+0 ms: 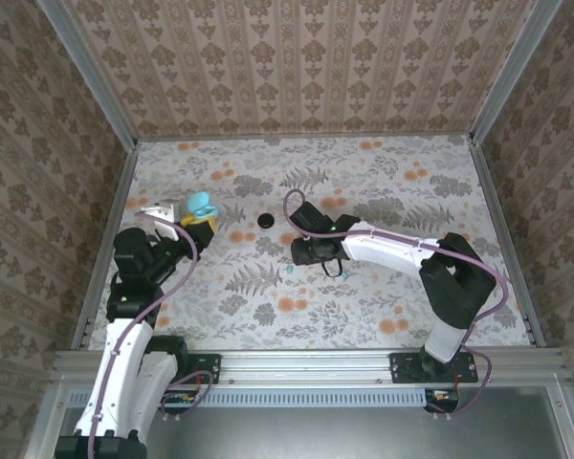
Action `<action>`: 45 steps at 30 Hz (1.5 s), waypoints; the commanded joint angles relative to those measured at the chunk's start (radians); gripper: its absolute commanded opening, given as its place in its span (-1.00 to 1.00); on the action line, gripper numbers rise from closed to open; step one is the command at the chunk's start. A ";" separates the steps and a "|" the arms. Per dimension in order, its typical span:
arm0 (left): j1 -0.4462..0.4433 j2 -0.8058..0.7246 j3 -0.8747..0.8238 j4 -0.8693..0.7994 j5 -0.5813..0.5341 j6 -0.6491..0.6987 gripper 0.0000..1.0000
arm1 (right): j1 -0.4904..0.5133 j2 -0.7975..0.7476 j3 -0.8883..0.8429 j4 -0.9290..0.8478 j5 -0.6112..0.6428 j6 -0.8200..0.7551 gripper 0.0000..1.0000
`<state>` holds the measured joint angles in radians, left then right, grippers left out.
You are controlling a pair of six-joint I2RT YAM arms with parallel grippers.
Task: Insert the wireless bluetooth earbuds into the charging case
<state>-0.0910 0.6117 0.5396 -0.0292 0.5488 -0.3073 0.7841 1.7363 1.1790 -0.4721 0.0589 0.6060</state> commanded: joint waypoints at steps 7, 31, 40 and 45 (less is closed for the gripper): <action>-0.027 0.005 -0.012 0.048 0.029 -0.023 -0.60 | 0.012 0.079 -0.052 0.130 -0.147 0.242 -0.25; -0.088 0.040 -0.018 0.079 0.028 -0.010 -0.60 | 0.025 0.117 -0.004 0.141 -0.115 0.286 -0.39; -0.096 0.064 -0.007 0.091 0.030 -0.008 -0.60 | 0.043 0.109 0.018 0.153 -0.108 0.327 -0.24; -0.099 0.068 -0.002 0.088 0.034 -0.005 -0.60 | 0.049 0.162 0.051 0.157 -0.128 0.340 -0.22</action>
<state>-0.1841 0.6815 0.5255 0.0177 0.5621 -0.3214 0.8257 1.8648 1.1950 -0.3225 -0.0681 0.9215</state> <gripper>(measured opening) 0.334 0.390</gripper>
